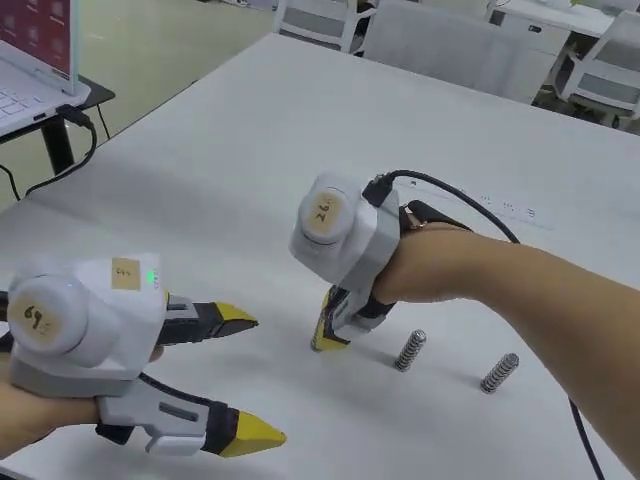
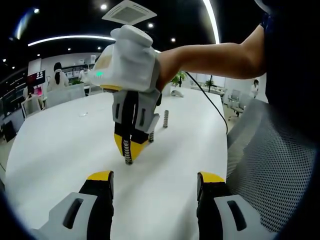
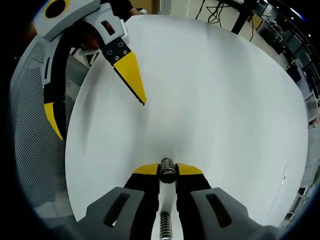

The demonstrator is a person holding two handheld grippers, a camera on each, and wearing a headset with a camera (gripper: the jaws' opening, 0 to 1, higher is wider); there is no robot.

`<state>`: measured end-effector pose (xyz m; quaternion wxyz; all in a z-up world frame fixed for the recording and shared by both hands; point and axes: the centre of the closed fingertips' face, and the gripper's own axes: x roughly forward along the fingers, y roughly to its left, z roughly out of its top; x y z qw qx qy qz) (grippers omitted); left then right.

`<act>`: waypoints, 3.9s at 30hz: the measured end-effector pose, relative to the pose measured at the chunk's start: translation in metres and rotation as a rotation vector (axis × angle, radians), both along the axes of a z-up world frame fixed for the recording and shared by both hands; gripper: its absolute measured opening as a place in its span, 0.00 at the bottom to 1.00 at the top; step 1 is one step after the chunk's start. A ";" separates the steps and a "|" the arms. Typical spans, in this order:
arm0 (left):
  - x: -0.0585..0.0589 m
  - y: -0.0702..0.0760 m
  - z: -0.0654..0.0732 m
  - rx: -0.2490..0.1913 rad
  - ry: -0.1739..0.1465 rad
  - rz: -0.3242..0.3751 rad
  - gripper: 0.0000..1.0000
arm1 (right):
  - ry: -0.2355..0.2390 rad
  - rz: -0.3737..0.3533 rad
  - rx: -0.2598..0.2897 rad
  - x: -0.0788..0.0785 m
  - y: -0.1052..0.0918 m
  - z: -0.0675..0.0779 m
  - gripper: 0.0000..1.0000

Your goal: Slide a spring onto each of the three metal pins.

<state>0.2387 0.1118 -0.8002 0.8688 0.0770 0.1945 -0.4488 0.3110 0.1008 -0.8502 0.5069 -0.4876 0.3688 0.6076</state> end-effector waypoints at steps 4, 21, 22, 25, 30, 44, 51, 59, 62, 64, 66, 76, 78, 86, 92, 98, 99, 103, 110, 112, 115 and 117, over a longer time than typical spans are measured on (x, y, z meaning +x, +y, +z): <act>-0.001 0.000 0.000 0.002 0.002 -0.001 0.63 | 0.003 -0.004 0.001 -0.001 0.000 -0.001 0.09; 0.002 -0.005 0.002 0.003 0.002 -0.024 0.63 | 0.016 -0.043 0.014 -0.001 -0.007 -0.003 0.15; 0.002 -0.006 0.002 0.003 0.001 -0.026 0.63 | 0.017 -0.047 0.017 -0.001 -0.007 -0.003 0.16; 0.002 -0.008 0.002 0.003 -0.001 -0.031 0.63 | 0.018 -0.055 0.027 -0.001 -0.007 -0.001 0.18; 0.002 -0.010 0.002 0.005 0.000 -0.035 0.63 | 0.023 -0.074 0.058 -0.002 -0.005 0.004 0.20; 0.006 -0.018 0.007 0.004 -0.008 -0.045 0.64 | 0.022 -0.120 0.135 -0.011 -0.010 0.018 0.25; 0.004 -0.019 0.007 -0.003 -0.005 -0.042 0.64 | 0.015 -0.149 0.176 -0.019 -0.014 0.028 0.26; 0.002 -0.022 0.011 0.000 -0.010 -0.053 0.64 | -0.003 -0.178 0.231 -0.029 -0.015 0.040 0.26; 0.003 -0.024 0.013 -0.001 -0.015 -0.057 0.64 | -0.005 -0.186 0.246 -0.034 -0.016 0.042 0.26; 0.002 -0.026 0.014 -0.002 -0.016 -0.060 0.64 | -0.008 -0.190 0.255 -0.037 -0.017 0.043 0.26; 0.001 -0.027 0.015 0.001 -0.017 -0.064 0.64 | -0.008 -0.196 0.272 -0.041 -0.017 0.046 0.26; -0.001 -0.033 0.018 0.004 -0.025 -0.082 0.64 | -0.007 -0.232 0.344 -0.062 -0.030 0.059 0.26; -0.001 -0.035 0.018 0.004 -0.027 -0.088 0.64 | -0.009 -0.233 0.349 -0.067 -0.032 0.059 0.26; -0.002 -0.036 0.021 -0.001 -0.033 -0.095 0.64 | 0.027 -0.252 0.402 -0.090 -0.034 0.066 0.27; -0.005 -0.037 0.023 0.001 -0.036 -0.103 0.65 | 0.028 -0.265 0.432 -0.097 -0.037 0.070 0.27; -0.005 -0.036 0.025 0.000 -0.046 -0.103 0.65 | 0.048 -0.299 0.482 -0.105 -0.044 0.076 0.27; -0.005 -0.037 0.026 0.000 -0.049 -0.103 0.65 | 0.047 -0.304 0.487 -0.106 -0.046 0.076 0.27; -0.007 -0.039 0.026 0.005 -0.051 -0.108 0.66 | 0.055 -0.336 0.503 -0.111 -0.056 0.074 0.27; -0.009 -0.041 0.025 0.025 -0.052 -0.118 0.66 | 0.059 -0.392 0.513 -0.114 -0.076 0.069 0.27; -0.009 -0.041 0.026 0.027 -0.054 -0.118 0.66 | 0.057 -0.406 0.519 -0.114 -0.081 0.069 0.27; -0.008 -0.042 0.027 0.031 -0.057 -0.119 0.66 | 0.057 -0.439 0.535 -0.111 -0.090 0.070 0.27; -0.008 -0.042 0.028 0.031 -0.058 -0.117 0.66 | 0.050 -0.462 0.542 -0.108 -0.097 0.071 0.27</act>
